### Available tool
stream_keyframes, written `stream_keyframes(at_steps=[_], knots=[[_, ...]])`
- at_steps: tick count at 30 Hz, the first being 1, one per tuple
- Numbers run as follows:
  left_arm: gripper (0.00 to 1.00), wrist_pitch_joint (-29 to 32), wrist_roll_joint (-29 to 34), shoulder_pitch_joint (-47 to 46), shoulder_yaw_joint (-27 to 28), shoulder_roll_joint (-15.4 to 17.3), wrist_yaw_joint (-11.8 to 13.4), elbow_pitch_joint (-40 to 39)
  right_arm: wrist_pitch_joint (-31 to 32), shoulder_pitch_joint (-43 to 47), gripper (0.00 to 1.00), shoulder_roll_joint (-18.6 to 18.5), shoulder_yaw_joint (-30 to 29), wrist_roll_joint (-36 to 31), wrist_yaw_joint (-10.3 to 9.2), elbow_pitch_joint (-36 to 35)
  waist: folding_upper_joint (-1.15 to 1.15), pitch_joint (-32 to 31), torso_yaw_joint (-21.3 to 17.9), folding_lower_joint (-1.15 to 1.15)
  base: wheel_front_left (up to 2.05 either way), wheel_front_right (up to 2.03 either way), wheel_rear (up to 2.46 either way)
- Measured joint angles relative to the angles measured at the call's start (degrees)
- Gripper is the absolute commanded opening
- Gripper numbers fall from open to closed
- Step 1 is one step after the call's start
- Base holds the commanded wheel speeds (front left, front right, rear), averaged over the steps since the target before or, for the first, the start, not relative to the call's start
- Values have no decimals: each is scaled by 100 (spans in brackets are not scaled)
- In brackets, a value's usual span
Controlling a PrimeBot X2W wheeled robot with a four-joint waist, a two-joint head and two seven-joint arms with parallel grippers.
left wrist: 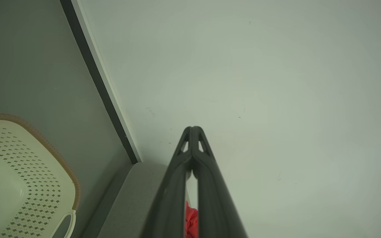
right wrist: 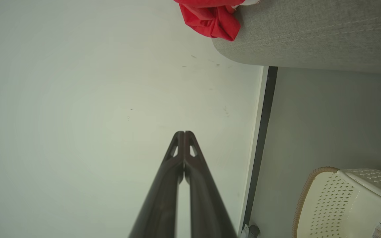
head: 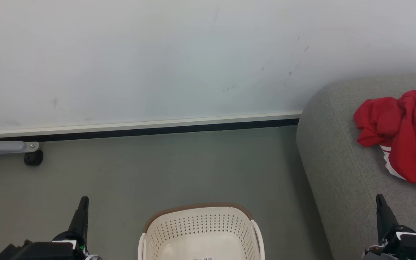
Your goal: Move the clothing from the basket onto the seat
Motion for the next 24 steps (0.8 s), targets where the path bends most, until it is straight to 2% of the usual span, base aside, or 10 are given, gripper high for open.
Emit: stream_keyframes(at_steps=[24], knots=[[0, 0, 0, 0, 0, 0, 0, 9, 0, 0, 0, 0, 0, 0, 0, -1, 0, 0, 0, 0, 0, 0, 0]])
